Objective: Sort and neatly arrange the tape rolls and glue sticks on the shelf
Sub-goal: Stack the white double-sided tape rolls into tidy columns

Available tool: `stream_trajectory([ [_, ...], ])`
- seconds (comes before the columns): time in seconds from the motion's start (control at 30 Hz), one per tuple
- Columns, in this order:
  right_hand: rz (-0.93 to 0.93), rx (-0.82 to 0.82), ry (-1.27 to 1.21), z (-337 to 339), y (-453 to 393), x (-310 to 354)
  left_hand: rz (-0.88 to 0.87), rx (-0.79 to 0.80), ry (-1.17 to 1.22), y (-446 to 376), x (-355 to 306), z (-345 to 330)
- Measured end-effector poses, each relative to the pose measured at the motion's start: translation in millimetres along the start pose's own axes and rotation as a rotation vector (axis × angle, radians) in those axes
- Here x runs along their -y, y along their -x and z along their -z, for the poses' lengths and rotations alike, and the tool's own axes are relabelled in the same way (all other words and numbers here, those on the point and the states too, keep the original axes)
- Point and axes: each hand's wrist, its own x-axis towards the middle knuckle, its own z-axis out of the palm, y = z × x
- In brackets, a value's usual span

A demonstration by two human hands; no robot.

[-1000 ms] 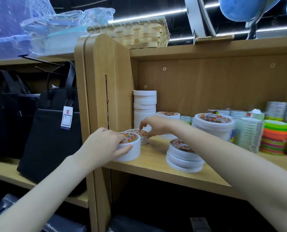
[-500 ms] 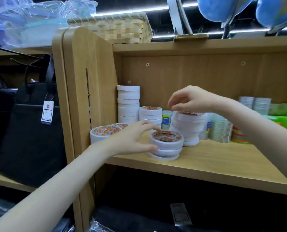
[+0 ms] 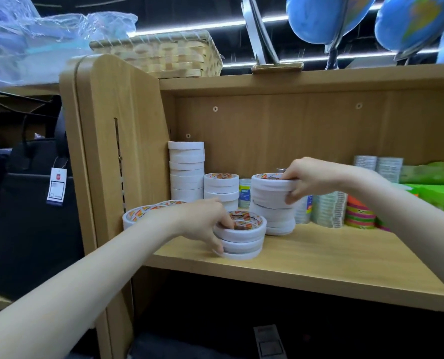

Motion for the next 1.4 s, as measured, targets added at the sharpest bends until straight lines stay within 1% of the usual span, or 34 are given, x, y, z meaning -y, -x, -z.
stream_trajectory([
  [0.1,0.005,-0.054,0.016,7,-1,0,0.001,-0.018,-0.001,2,7,0],
  [0.23,0.047,-0.181,-0.078,19,-4,3,0.019,-0.059,0.023,9,15,3],
  [0.33,0.088,-0.209,-0.11,22,-14,9,0.039,-0.209,0.033,16,23,13],
  [0.4,0.113,-0.209,-0.141,20,-22,17,0.109,-0.307,-0.014,21,36,24],
  [0.47,0.138,-0.214,-0.175,18,-29,24,0.179,-0.349,-0.041,25,56,35],
  [0.53,0.162,-0.209,-0.182,14,-37,32,0.247,-0.321,-0.072,26,80,41],
  [0.63,0.191,-0.173,-0.165,3,-52,40,0.321,-0.207,-0.116,16,107,39],
  [0.73,0.202,-0.118,-0.141,-8,-67,49,0.36,-0.1,-0.132,1,119,32],
  [0.8,0.217,-0.069,-0.106,-16,-76,57,0.404,-0.011,-0.116,-5,124,36],
  [0.9,0.248,-0.021,-0.067,-28,-87,68,0.451,0.161,-0.024,-7,123,50],
  [0.93,0.255,-0.02,-0.058,-29,-88,70,0.453,0.186,-0.001,-7,120,53],
  [1.03,0.23,-0.052,-0.067,-21,-89,69,0.425,0.186,0.051,-8,116,51],
  [1.17,0.198,-0.128,-0.099,-6,-89,61,0.429,0.154,0.102,-10,116,35],
  [1.27,0.2,-0.123,-0.117,-6,-88,62,0.457,0.125,0.015,-17,111,30],
  [1.4,0.202,-0.099,-0.135,-12,-87,62,0.55,0.124,-0.122,-18,104,37],
])
